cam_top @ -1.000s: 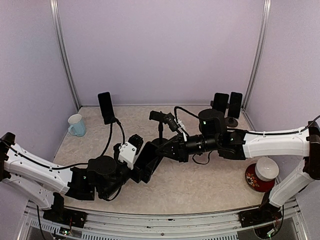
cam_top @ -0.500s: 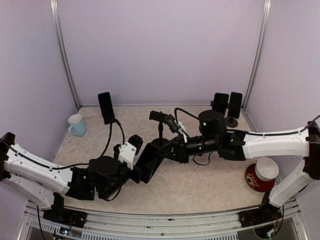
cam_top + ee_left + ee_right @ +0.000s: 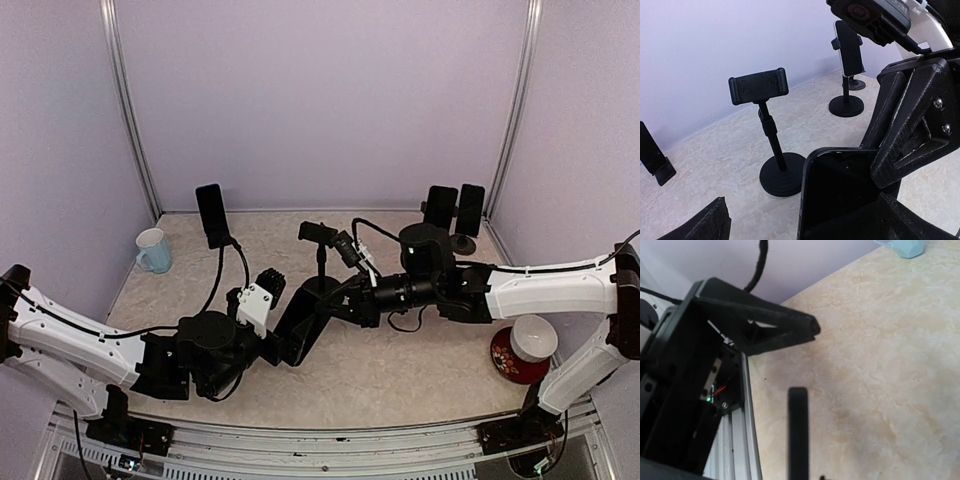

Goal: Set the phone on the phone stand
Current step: Pass from the left arm to the right, then pass from the right arm to the left

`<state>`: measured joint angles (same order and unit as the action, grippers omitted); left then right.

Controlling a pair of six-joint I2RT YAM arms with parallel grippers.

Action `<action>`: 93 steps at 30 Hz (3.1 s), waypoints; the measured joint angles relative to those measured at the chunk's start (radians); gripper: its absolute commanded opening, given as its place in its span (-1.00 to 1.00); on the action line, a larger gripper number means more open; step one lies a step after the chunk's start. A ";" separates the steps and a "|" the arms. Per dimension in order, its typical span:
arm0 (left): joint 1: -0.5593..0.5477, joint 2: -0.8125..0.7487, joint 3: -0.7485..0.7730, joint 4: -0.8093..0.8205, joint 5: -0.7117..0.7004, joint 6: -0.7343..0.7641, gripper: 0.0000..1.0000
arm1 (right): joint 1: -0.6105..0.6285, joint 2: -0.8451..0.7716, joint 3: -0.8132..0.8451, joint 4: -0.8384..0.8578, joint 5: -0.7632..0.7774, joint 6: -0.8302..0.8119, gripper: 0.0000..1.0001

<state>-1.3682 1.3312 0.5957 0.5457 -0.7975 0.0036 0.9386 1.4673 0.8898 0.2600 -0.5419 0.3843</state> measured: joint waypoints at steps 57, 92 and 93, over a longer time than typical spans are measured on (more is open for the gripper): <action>0.496 -0.100 0.222 -0.184 0.928 0.103 0.94 | -0.148 -0.009 0.518 -0.546 -0.119 -0.493 -1.00; 0.556 -0.046 0.226 -0.202 1.438 0.051 -1.00 | -0.149 0.024 0.338 -0.074 -0.314 -0.232 0.11; 0.554 -0.044 0.226 -0.198 1.439 0.049 -1.00 | -0.149 0.024 0.328 -0.040 -0.315 -0.218 0.08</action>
<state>-0.8143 1.2873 0.8219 0.3477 0.6415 0.0525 0.7895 1.4918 1.2179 0.2203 -0.8570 0.1665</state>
